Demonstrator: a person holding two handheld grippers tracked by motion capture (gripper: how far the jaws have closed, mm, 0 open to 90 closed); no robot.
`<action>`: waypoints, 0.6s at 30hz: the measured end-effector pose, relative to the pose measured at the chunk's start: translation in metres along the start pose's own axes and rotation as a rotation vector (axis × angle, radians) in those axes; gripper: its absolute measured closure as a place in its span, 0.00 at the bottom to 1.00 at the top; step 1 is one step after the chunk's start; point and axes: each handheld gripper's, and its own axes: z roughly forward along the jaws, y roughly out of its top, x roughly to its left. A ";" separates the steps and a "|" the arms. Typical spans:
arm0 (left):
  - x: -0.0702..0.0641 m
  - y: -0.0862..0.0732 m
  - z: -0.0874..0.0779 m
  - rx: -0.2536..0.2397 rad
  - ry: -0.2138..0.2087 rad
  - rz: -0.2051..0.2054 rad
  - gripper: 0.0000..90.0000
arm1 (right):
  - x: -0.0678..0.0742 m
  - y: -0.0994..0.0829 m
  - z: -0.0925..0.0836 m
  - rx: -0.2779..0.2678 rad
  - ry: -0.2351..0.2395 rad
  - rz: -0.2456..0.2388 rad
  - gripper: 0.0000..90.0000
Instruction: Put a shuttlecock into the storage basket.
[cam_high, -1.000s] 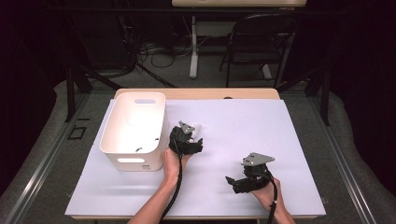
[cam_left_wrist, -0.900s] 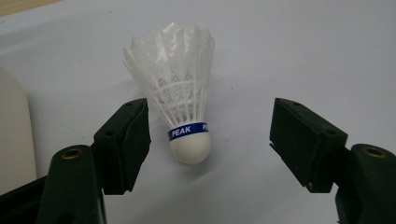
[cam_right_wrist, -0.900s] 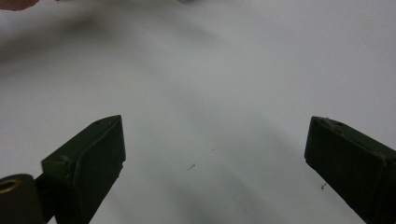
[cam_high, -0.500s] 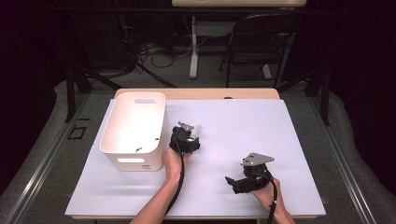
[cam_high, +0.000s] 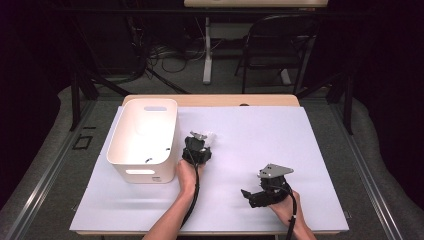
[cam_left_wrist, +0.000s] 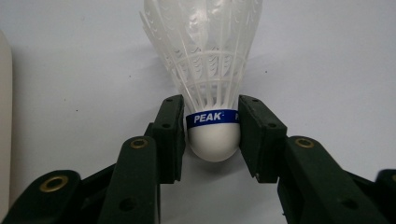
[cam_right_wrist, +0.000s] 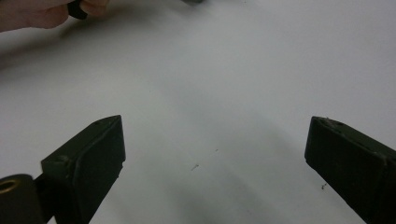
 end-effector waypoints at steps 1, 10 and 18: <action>0.000 0.000 0.000 0.000 0.000 0.000 0.71 | 0.000 0.000 0.000 0.001 0.000 0.000 0.05; 0.000 -0.004 -0.001 -0.031 0.004 -0.083 0.72 | 0.001 0.000 0.000 0.002 0.000 0.001 0.05; 0.001 -0.001 -0.008 -0.055 0.004 -0.056 0.72 | 0.000 0.000 0.000 -0.005 0.004 0.001 0.05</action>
